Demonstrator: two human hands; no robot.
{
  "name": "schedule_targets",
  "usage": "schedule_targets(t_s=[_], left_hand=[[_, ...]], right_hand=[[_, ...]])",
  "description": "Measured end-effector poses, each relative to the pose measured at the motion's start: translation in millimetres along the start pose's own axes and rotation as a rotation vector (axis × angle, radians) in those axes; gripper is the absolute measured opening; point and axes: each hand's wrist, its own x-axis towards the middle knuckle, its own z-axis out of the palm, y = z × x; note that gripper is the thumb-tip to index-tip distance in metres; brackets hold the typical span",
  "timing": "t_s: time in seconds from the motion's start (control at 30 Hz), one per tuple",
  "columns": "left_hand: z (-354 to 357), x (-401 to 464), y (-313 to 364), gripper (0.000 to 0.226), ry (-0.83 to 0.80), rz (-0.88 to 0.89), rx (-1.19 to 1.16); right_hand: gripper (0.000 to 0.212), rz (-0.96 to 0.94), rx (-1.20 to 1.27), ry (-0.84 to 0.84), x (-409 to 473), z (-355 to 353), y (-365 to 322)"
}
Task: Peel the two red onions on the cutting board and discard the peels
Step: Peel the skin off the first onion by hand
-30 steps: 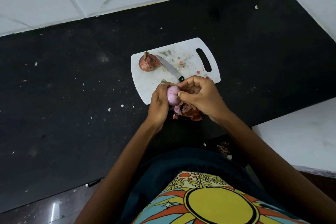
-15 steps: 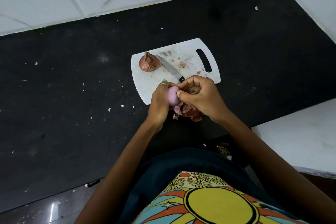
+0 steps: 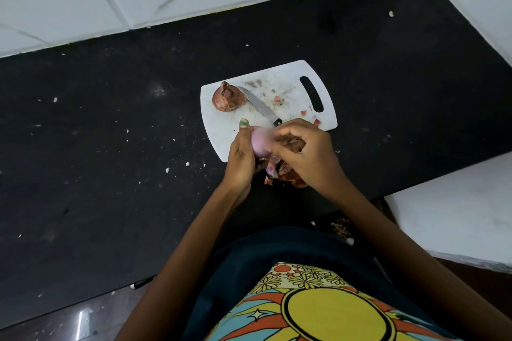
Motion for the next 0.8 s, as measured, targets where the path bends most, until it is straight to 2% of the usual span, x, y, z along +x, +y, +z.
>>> schedule_targets(t_s=[0.1,0.37,0.57,0.63,0.73,0.8], left_hand=[[2,0,1,0.057,-0.011,0.003,-0.013],[4,-1,4,0.052,-0.003,0.017,-0.047],[7,-1,4,0.049,-0.012,-0.102,-0.117],[8,-2,4,0.047,-0.004,-0.153,-0.156],[7,-3,5,0.048,0.008,-0.223,-0.241],[5,-2,7,0.048,0.011,-0.240,-0.271]], right_hand=[[0.014,-0.094,-0.077,0.066,0,6,2],[0.004,-0.139,-0.186,0.111,0,15,5],[0.022,-0.254,-0.376,0.091,-1,20,8],[0.023,-0.317,-0.439,0.076,0,19,7],[0.007,-0.397,-0.516,0.047,-1,18,11],[0.015,-0.419,-0.508,0.032,-5,19,16]])
